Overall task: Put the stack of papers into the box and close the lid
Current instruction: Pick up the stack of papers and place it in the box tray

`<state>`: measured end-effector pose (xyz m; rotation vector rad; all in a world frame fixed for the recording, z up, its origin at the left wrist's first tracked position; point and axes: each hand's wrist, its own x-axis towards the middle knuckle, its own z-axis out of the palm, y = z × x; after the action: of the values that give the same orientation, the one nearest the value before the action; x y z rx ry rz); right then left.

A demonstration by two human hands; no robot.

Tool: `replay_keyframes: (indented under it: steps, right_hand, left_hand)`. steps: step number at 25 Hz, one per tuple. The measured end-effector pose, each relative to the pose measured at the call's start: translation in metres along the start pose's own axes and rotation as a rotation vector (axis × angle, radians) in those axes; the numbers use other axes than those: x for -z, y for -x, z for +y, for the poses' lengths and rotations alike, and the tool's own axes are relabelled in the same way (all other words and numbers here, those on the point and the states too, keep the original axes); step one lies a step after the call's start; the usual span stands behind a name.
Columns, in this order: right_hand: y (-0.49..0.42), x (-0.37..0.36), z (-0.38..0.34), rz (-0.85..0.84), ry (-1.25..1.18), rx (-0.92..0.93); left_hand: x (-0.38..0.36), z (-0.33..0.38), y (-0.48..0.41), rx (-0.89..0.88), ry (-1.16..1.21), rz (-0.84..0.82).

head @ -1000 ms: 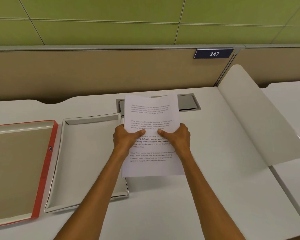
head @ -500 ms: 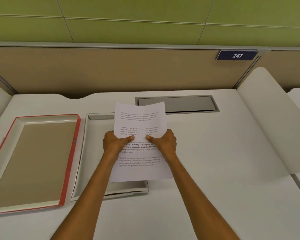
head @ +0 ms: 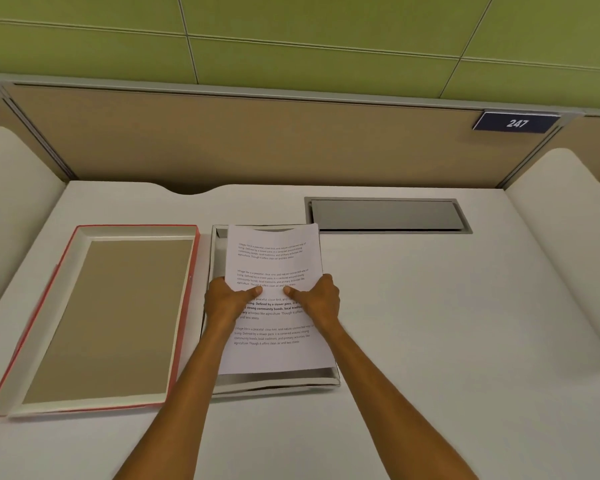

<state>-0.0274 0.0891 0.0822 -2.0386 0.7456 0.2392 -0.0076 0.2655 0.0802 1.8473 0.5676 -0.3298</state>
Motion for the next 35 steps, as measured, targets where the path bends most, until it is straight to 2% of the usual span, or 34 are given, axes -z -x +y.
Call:
replay_keyframes:
  steps: [18,35]
  right_hand:
    - [-0.005,-0.026,0.002,-0.011,0.172,0.040]
    - [-0.019,-0.035,0.019,-0.017,0.028,0.043]
  left_hand:
    - [0.001,-0.028,-0.028,0.002,-0.041,0.005]
    - [-0.004,-0.040,-0.033,-0.006,-0.084,0.028]
